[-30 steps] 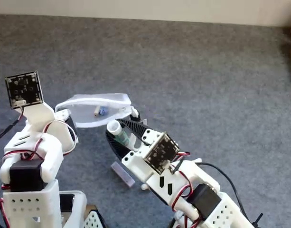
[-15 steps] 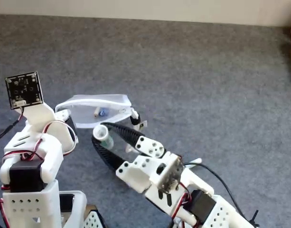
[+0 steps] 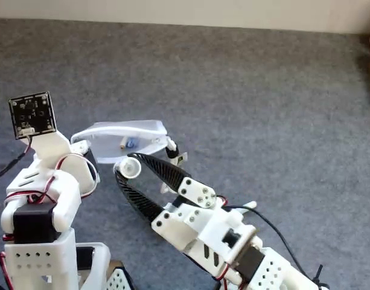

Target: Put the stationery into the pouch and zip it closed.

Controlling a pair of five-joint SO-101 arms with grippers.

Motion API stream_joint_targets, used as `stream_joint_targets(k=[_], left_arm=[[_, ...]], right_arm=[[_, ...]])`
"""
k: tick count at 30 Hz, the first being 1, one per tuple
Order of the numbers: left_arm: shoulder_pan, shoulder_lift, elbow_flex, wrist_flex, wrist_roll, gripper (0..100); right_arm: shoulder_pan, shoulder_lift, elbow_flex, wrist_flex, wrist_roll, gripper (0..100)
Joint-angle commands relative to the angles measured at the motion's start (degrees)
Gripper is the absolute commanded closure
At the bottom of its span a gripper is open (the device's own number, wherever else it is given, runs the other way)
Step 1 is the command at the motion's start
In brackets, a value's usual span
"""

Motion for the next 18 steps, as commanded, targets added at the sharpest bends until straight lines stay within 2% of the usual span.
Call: stream_joint_targets(k=[1, 18], left_arm=[[0.9, -0.3, -0.6, -0.7, -0.4, 99], [1.2, -0.3, -0.5, -0.7, -0.4, 99]], right_arm=[[-0.7, -0.9, -0.6, -4.4, -0.7, 99.4], [-0.4, -0.9, -1.1, -4.5, -0.7, 99.4]])
